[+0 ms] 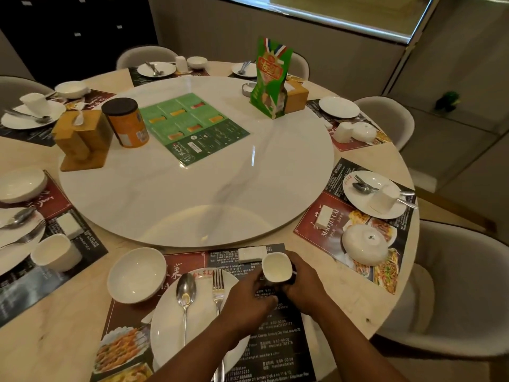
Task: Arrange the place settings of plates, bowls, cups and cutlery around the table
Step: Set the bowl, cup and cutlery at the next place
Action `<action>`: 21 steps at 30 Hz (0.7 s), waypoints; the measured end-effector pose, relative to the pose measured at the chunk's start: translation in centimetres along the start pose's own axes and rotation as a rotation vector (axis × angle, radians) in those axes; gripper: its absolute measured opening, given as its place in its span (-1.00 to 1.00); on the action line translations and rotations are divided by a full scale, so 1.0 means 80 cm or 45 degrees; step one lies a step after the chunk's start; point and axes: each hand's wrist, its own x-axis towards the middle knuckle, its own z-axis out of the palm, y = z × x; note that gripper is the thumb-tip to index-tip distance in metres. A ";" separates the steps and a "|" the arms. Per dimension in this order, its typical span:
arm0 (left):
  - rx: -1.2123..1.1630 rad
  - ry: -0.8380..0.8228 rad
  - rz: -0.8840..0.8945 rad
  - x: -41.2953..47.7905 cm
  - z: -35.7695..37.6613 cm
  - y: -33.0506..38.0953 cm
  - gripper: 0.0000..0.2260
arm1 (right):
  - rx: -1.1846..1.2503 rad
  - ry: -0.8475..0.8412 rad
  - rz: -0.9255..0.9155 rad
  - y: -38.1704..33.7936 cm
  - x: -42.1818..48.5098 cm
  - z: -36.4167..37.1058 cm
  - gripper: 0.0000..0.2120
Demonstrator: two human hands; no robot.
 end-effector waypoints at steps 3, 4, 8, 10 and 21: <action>-0.008 0.015 0.001 0.000 0.002 0.002 -0.38 | -0.001 0.010 -0.015 0.003 0.002 0.000 -0.39; -0.010 0.018 -0.002 0.000 0.002 0.002 -0.38 | -0.003 0.011 -0.017 0.004 0.002 0.000 -0.39; -0.027 0.010 -0.014 -0.002 0.003 0.001 -0.38 | -0.018 0.004 -0.031 0.006 0.002 0.000 -0.39; -0.024 0.011 -0.015 -0.003 0.003 0.003 -0.37 | -0.023 0.006 -0.038 0.005 0.001 0.001 -0.39; -0.038 0.013 -0.025 -0.003 0.000 0.000 -0.34 | -0.020 0.018 -0.024 0.001 0.002 0.006 -0.41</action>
